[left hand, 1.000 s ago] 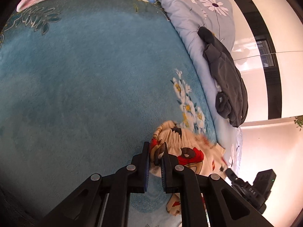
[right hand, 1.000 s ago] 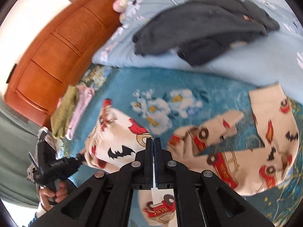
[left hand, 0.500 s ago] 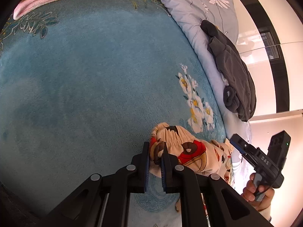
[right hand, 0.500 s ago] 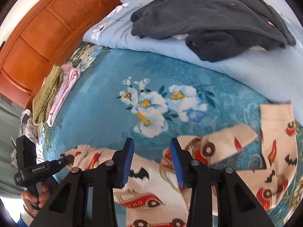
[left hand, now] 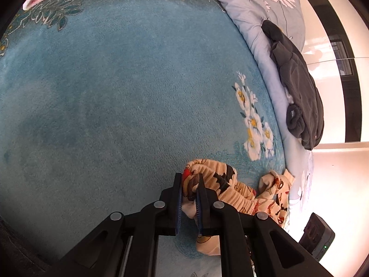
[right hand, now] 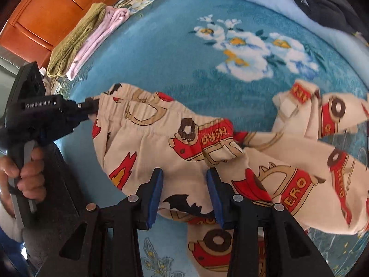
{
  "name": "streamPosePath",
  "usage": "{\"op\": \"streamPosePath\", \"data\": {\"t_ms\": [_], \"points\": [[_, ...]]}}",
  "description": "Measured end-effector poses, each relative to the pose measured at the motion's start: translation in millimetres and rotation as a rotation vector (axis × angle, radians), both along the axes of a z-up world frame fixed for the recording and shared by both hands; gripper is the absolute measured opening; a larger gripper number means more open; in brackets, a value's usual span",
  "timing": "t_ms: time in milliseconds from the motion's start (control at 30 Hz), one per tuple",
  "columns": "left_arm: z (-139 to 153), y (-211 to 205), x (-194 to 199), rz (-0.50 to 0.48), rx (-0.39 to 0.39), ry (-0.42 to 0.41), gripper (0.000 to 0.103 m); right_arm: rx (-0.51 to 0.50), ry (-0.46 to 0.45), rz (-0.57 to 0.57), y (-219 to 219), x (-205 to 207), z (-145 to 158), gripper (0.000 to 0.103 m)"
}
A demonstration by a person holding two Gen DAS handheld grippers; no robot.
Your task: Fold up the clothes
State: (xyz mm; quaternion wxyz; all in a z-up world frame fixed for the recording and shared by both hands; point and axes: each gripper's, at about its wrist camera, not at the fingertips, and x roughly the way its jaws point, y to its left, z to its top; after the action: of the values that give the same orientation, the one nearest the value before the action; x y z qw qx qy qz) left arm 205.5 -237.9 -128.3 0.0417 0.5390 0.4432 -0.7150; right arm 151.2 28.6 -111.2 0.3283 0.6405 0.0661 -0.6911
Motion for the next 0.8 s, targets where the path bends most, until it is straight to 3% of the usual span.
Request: {"op": "streamPosePath", "data": {"t_ms": [267,500,667,700,767,800], "points": [[-3,-4,2,0.021,0.022,-0.002,0.011,-0.048,0.086,-0.079,16,-36,29,0.041],[-1,-5,2,0.027,0.032,0.017,0.011,-0.076,-0.079,-0.166,17,-64,-6,0.041],[0,-4,2,0.024,0.026,0.023,0.011,-0.113,-0.102,-0.213,19,-54,-4,0.041],[1,-5,2,0.022,0.020,0.026,0.011,-0.123,-0.103,-0.211,20,-51,-2,0.039],[5,-5,3,0.021,0.012,0.042,0.011,-0.138,-0.094,-0.197,20,-45,4,0.015],[7,-4,4,0.021,0.009,0.053,0.011,-0.142,-0.084,-0.189,20,-41,9,0.010]]}}
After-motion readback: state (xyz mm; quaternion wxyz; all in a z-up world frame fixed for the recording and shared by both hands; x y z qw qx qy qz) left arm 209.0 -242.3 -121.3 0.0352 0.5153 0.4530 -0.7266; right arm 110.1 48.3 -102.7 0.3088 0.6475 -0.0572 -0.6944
